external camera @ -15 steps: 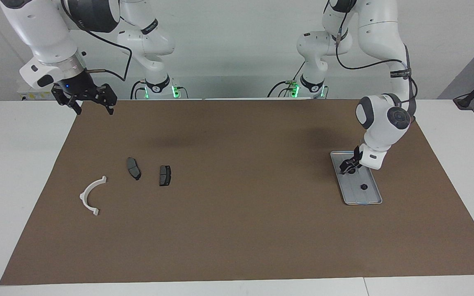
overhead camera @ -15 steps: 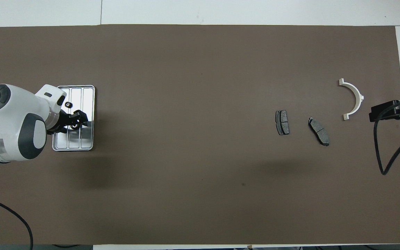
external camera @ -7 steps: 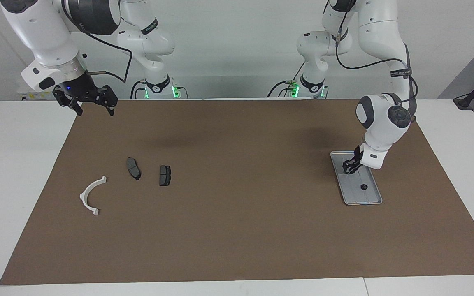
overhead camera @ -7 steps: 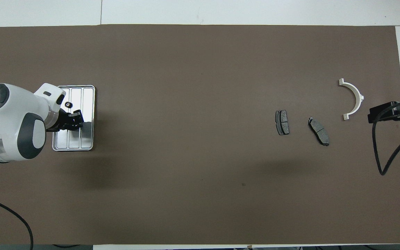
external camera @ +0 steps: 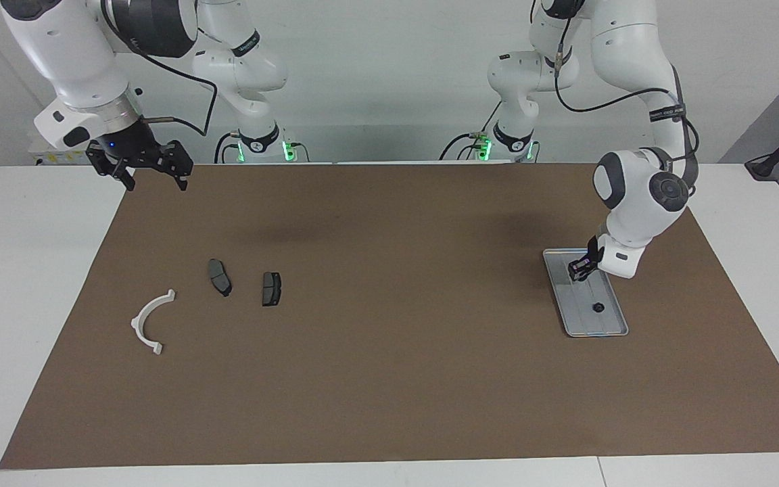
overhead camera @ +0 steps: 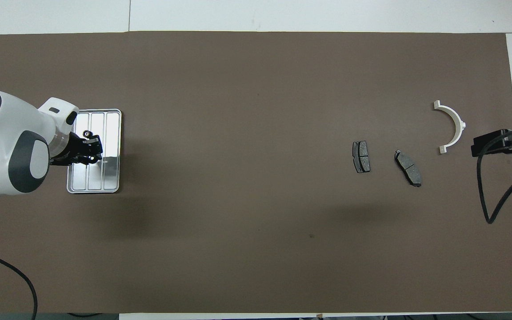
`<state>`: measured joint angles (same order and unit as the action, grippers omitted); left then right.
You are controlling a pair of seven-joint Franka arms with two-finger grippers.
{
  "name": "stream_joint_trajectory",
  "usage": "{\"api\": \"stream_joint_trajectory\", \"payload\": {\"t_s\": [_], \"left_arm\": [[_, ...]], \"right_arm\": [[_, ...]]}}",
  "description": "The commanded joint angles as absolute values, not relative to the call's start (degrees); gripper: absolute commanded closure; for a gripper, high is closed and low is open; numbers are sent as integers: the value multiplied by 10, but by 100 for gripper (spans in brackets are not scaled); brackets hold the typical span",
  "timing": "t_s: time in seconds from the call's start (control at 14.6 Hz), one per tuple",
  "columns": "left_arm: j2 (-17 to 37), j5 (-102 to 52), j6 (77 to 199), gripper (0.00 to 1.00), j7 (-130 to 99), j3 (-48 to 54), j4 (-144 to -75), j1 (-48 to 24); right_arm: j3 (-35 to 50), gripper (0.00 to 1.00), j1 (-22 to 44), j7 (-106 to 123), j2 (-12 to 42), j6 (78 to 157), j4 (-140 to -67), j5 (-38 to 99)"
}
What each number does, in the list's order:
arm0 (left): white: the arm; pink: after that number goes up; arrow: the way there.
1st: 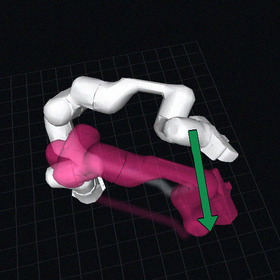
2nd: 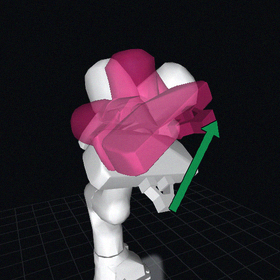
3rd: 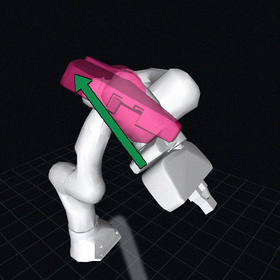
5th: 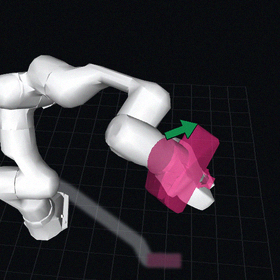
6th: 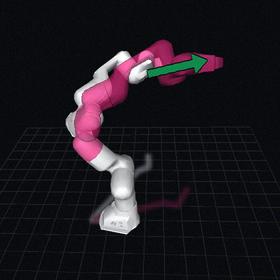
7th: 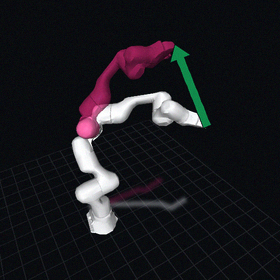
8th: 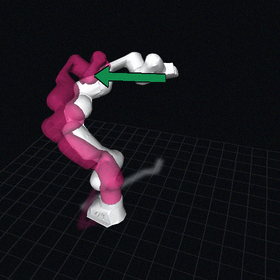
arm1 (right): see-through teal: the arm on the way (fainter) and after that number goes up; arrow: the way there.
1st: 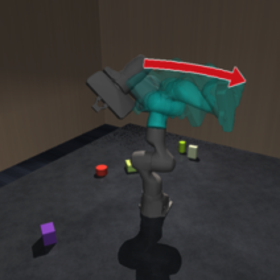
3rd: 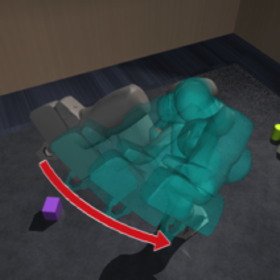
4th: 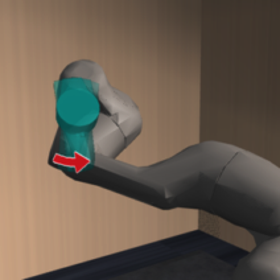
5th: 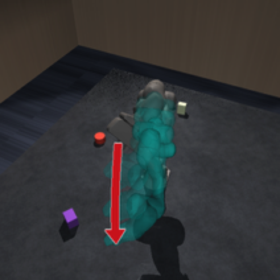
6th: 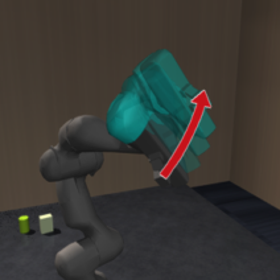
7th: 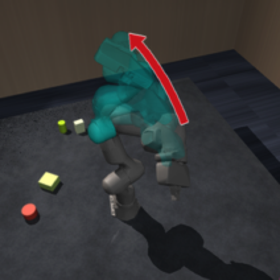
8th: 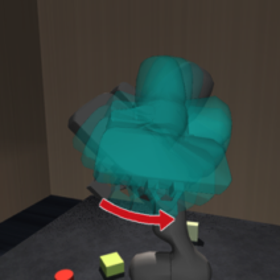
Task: Place bearing gear from tray to pile
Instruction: 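Carry the gear with the left gripper to mid-table and release it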
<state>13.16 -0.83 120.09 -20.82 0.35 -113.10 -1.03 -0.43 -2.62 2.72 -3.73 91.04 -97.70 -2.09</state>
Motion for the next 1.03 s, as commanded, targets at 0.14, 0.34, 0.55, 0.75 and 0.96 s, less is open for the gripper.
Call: {"api": "stream_joint_trajectory", "payload": {"t_s": [0.14, 0.34, 0.55, 0.75, 0.96], "left_arm": [[149, -10, 1156, 100, -453, 1, -1044, -136], [171, -40, 1159, 100, -508, 1, -1002, -204], [263, -43, 1172, 100, -597, -3, -921, -282], [300, -43, 1205, 100, -623, -4, -899, -315], [331, -25, 1211, 100, -633, -6, -899, -334]], "right_arm": [[1, 0, -33, 47, -36, 937, -983, -28], [1, 0, -29, 43, -24, 949, -981, -23], [20, 0, -28, 18, -4, 976, -979, -22], [28, 0, -28, 9, 6, 987, -979, -23], [28, 0, -29, 12, 18, 998, -981, -23]]}}
